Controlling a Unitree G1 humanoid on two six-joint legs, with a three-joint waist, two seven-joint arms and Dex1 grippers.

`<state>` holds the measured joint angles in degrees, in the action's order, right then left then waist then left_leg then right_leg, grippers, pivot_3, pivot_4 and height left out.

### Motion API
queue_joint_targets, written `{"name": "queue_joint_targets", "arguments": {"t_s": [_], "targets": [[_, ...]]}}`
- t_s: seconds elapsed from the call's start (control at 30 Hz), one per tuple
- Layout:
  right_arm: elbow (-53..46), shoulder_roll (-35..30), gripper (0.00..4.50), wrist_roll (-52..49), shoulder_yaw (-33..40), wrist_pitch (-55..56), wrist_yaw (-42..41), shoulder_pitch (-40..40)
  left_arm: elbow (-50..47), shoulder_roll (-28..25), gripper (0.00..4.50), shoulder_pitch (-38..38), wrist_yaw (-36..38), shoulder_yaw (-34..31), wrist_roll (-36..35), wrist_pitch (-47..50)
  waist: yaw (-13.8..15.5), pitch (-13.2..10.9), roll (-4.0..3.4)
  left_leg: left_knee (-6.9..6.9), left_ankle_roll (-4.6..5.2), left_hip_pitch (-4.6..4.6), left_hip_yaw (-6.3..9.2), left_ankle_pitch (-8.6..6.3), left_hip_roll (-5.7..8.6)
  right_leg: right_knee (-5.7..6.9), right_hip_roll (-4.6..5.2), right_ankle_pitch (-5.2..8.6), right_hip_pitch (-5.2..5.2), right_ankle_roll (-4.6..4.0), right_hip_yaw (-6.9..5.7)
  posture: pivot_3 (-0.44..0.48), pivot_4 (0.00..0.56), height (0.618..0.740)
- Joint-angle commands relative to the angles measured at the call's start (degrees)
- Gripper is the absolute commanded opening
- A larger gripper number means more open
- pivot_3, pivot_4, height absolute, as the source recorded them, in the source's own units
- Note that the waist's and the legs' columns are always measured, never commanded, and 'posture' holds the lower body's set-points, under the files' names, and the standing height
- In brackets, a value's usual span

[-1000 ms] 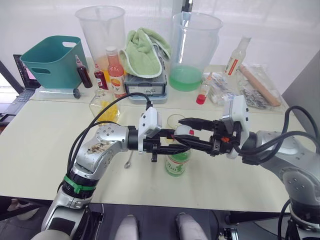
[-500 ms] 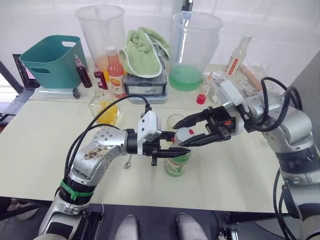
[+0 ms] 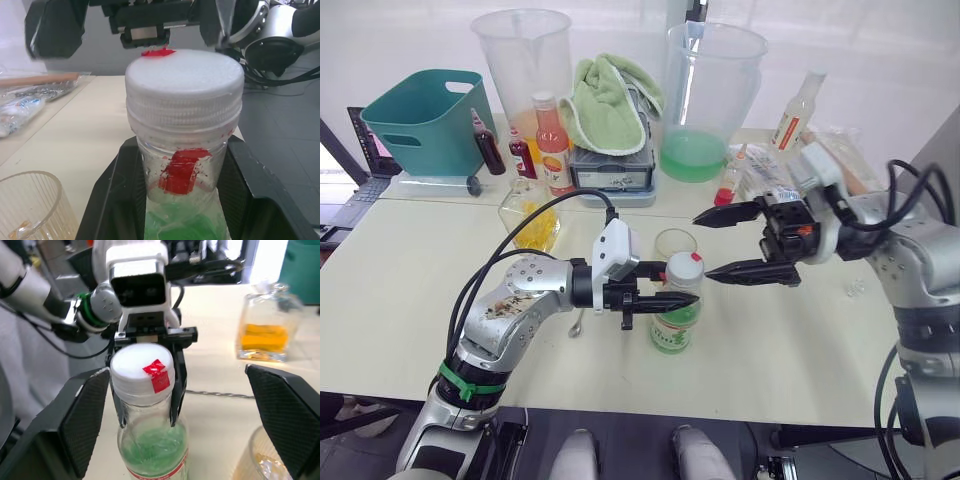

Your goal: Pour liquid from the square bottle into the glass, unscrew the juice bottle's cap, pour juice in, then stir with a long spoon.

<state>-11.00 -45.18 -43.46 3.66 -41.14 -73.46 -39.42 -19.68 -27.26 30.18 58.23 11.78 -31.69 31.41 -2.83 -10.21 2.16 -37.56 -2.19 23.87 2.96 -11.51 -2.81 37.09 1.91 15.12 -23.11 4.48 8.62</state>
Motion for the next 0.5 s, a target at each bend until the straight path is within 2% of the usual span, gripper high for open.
{"name": "queue_joint_targets", "arguments": {"t_s": [0.03, 0.23, 0.33, 0.5], "targets": [[-11.39, -0.12, 4.44, -4.66, 5.89, -3.9, 9.04, 5.18, -0.34, -0.34, 1.46, -1.53, 1.19, 2.31, -0.33, 1.6, 0.07, 0.0, 0.0, 0.03, 0.0, -0.01, 0.01, 0.0, 0.0, 0.0, 0.0, 0.01, 0.0, 0.0, 0.0, 0.0, 0.15, 0.727], [-26.56, 3.66, 4.44, -14.56, 10.7, -9.36, 26.12, 15.61, -0.07, 0.11, 1.46, -1.53, 1.52, 2.71, -0.36, 1.24, 0.19, 0.01, 0.0, 0.05, 0.0, -0.02, -0.01, 0.0, 0.0, -0.01, 0.0, 0.05, 0.01, 0.05, 0.02, 0.0, 0.15, 0.727], [-32.91, 6.94, 4.44, -11.83, 7.9, -8.61, 35.35, 19.33, 0.54, 0.54, 1.46, -1.05, 1.71, 2.84, -0.36, 1.05, 0.23, 0.02, -0.01, 0.05, 0.0, -0.03, 0.0, 0.0, 0.0, -0.01, -0.01, 0.06, 0.01, 0.06, 0.02, 0.0, 0.15, 0.727], [-33.7, 7.59, 4.44, -9.6, 5.5, -7.72, 40.98, 19.07, 0.97, 0.66, 1.46, -0.51, 2.11, 2.95, -0.03, 0.49, 0.23, 0.02, -0.01, 0.04, -0.01, -0.02, -0.03, 0.01, 0.01, -0.05, 0.01, 0.06, 0.02, 0.07, 0.03, 0.0, 0.15, 0.727]]}}
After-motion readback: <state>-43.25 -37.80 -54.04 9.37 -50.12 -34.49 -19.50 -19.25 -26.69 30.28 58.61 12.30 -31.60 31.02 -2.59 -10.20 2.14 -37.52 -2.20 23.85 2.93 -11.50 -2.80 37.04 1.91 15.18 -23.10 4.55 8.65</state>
